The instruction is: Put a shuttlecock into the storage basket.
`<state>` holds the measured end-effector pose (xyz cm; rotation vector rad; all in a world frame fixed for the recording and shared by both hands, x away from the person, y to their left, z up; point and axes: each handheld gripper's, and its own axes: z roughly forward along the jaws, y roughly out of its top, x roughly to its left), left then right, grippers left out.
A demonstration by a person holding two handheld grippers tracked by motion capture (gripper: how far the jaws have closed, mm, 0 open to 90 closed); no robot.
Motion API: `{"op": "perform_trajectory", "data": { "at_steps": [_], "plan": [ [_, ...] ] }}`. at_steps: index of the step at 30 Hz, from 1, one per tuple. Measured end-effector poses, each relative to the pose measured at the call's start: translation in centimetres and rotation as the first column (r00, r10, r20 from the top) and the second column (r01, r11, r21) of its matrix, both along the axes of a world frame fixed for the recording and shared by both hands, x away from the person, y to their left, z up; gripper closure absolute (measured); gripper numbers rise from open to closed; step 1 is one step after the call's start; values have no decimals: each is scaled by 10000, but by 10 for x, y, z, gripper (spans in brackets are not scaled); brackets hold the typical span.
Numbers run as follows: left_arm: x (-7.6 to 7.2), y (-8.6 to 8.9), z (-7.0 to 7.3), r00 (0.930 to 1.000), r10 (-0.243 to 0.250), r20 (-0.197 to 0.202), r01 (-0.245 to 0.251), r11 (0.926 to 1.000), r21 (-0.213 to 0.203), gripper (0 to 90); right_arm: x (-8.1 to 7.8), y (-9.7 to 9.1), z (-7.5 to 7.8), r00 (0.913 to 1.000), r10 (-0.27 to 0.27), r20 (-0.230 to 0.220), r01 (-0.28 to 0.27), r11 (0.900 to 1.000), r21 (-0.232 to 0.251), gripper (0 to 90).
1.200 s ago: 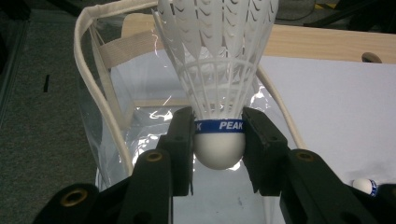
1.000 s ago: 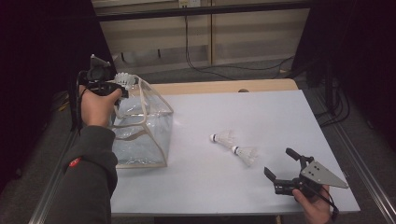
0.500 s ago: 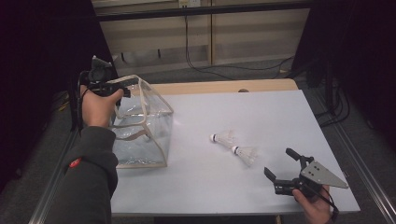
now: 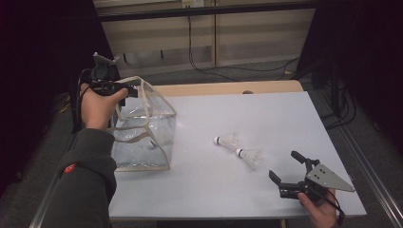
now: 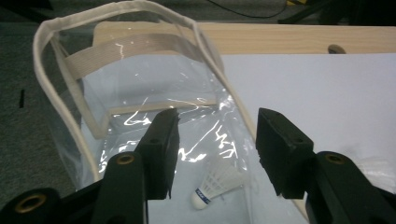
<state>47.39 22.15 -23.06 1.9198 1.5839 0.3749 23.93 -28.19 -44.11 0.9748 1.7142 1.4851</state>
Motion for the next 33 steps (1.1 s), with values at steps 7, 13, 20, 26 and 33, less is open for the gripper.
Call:
{"op": "perform_trajectory", "data": {
  "at_steps": [7, 13, 20, 26, 33],
  "plan": [
    [-3, -7, 4, 9993, -366, -36, 365, 9990, -251, 442, 0, 0, 0, 10000, -1, -5, 1, 10000, 9, 12],
    [-5, -11, 6, 9971, -761, 3, 761, 9962, -420, 416, -1, 0, 0, 10000, 20, -9, -20, 10000, 4, 12],
    [-8, -20, 6, 9916, -1292, -23, 1289, 9901, -561, 375, -1, 1, 0, 10000, 9, -6, -9, 10000, 3, 13],
    [-10, -28, 6, 9860, -1661, 113, 1665, 9836, -695, 325, -1, 0, 0, 10000, 27, -19, -27, 10000, 9, 13],
    [-14, -37, 6, 9711, -2380, 174, 2386, 9675, -841, 283, 0, 0, 1, 10000, 26, 20, -26, 10000, -48, 12]
  ]
}}
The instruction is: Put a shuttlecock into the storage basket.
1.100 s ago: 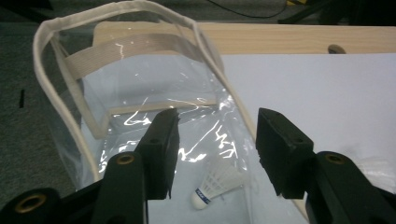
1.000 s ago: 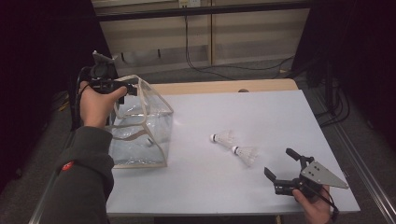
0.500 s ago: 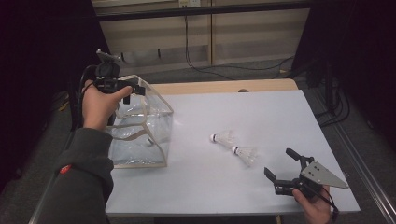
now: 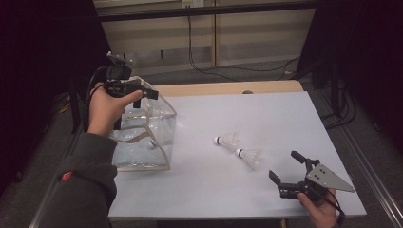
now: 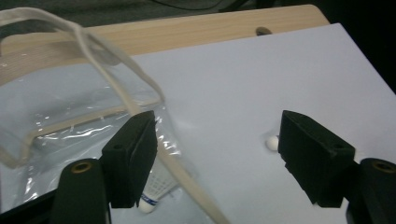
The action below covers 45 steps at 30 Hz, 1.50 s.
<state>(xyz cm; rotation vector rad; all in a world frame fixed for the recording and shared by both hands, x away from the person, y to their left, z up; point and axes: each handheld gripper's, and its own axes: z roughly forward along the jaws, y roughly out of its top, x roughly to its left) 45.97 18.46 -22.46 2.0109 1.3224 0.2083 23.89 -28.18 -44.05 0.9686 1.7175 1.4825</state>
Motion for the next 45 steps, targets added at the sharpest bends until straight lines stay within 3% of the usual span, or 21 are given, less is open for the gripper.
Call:
{"op": "perform_trajectory", "data": {
  "at_steps": [17, 22, 34, 45],
  "plan": [
    [-6, -22, -2, 9950, -988, -158, 986, 9950, -177, 202, 0, 0, 0, 10000, 6, 10, -6, 10000, -3, 12],
    [-10, -31, -3, 9902, -1385, -185, 1381, 9902, -208, 174, 0, 0, 0, 10000, -6, -9, 6, 10000, -4, 13],
    [-16, -46, -7, 9831, -1828, 31, 1829, 9828, -260, 145, 0, 0, 1, 10000, -4, 23, 4, 10000, -3, 13],
    [-22, -60, -8, 9716, -2367, 53, 2367, 9712, -273, 130, 0, 0, 1, 10000, 13, 23, -13, 10000, 1, 13]
  ]
}}
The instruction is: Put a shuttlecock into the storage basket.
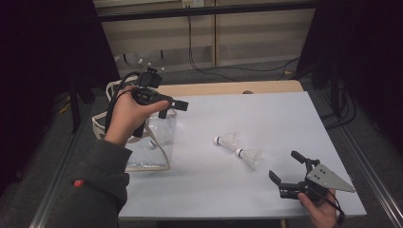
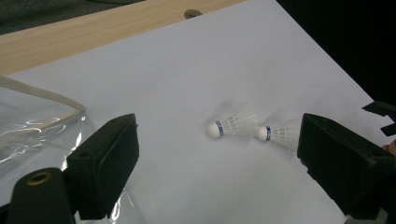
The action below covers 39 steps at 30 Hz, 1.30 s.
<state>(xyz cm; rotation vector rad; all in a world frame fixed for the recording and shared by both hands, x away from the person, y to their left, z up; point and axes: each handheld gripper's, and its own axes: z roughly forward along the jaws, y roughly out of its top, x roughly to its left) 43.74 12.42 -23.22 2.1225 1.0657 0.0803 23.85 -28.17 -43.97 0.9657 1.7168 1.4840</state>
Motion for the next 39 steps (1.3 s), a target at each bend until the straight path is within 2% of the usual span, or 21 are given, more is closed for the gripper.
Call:
{"op": "perform_trajectory", "data": {
  "at_steps": [9, 14, 18, 26, 30, 39],
  "plan": [
    [-6, -13, -6, 9986, -520, 55, 519, 9985, 165, 102, 0, 0, 0, 10000, 44, 9, -44, 10000, 1, 13],
    [-7, -17, -10, 9979, -653, -32, 653, 9978, -108, 95, 0, 0, 0, 10000, 32, 17, -32, 10000, 19, 13],
    [-8, -20, -14, 9978, -668, -6, 668, 9976, -172, 84, 0, 0, 0, 10000, 45, 9, -45, 10000, 17, 13],
    [-12, -27, -21, 9941, -1081, -37, 1081, 9941, -66, 62, 0, 1, 0, 10000, 45, 5, -45, 10000, 14, 13],
    [-13, -31, -24, 9939, -1105, -29, 1104, 9936, -233, 58, 0, 1, 0, 10000, 50, -11, -50, 10000, 31, 12],
    [-15, -37, -35, 9909, -1343, -16, 1343, 9908, -186, 51, 0, 0, 0, 10000, 14, -10, -14, 10000, 19, 13]
  ]
}}
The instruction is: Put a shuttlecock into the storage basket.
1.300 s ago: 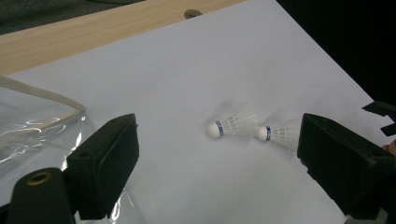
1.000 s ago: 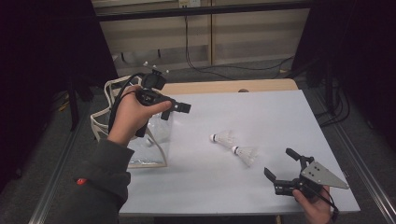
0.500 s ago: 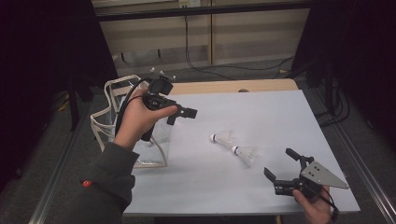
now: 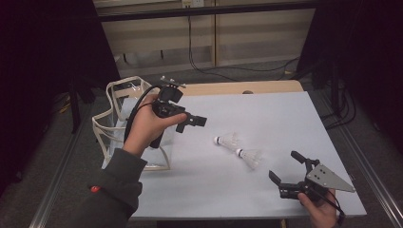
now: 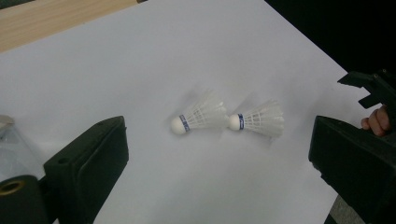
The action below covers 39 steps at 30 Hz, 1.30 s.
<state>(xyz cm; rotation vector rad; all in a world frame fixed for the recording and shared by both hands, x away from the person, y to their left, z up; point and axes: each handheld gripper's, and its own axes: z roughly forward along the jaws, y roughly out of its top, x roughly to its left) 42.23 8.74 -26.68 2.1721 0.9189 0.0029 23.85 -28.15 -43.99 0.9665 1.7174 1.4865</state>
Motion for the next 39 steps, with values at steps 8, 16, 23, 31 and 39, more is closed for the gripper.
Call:
{"op": "perform_trajectory", "data": {
  "at_steps": [8, 16, 23, 31, 39],
  "plan": [
    [-4, -6, -7, 9999, -121, -23, 121, 9999, -32, 51, 0, 0, 0, 10000, 7, 4, -7, 10000, 7, 13],
    [-5, -9, -14, 9997, -241, 9, 241, 9997, -106, 50, 0, 0, 0, 10000, 27, 34, -27, 10000, 10, 13],
    [-8, -14, -19, 9993, -365, -2, 365, 9990, -264, 47, 0, 0, 0, 10000, 33, 35, -33, 10000, 15, 13],
    [-9, -17, -27, 9979, -630, -119, 626, 9975, -331, 36, 0, 0, 1, 10000, 20, 33, -20, 10000, 27, 13],
    [-12, -20, -35, 9964, -841, -70, 837, 9957, -405, 28, 0, 0, 0, 10000, 25, 28, -25, 10000, 21, 13]
  ]
}}
